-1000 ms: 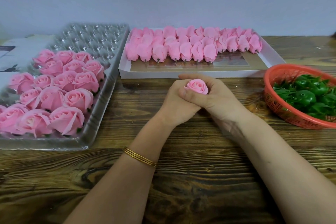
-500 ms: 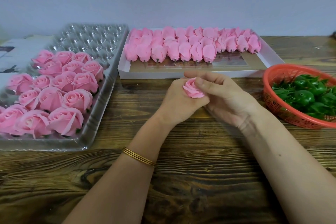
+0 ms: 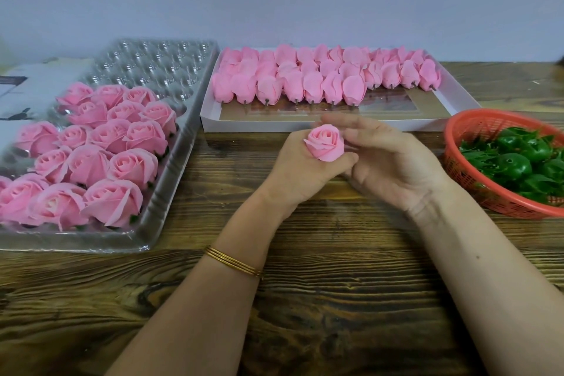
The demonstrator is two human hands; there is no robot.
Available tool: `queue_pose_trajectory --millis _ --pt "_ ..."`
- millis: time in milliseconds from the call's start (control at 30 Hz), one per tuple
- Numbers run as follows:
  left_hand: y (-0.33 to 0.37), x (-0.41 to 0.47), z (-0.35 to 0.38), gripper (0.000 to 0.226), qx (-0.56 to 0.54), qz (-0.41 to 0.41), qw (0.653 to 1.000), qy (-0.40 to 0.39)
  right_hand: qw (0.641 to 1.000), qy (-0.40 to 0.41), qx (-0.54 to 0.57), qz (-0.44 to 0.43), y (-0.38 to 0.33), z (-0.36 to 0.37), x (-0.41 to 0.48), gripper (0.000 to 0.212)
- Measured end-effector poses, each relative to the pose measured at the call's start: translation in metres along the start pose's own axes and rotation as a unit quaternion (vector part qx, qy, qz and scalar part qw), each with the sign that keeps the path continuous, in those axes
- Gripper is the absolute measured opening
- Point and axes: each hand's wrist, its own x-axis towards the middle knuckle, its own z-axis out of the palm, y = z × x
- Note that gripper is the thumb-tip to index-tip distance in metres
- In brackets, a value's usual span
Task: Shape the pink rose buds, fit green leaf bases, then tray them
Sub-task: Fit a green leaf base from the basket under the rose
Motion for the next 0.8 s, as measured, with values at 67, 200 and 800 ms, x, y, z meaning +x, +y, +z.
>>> queue_pose_trajectory --millis 67,200,800 --pt "0.001 -0.001 0.0 0.036 0.012 0.001 1.0 -0.02 0.999 0.015 -0.013 -0.037 -0.003 0.0 0.0 0.027" --pt "0.004 -0.003 0.002 0.02 0.029 -0.017 0.998 -0.054 0.989 0.01 -0.109 -0.103 -0.005 0.005 -0.003 0.015" --pt "0.004 -0.006 0.003 0.036 0.021 -0.039 0.994 -0.099 0.974 -0.044 -0.21 -0.074 0.01 0.01 -0.003 0.016"
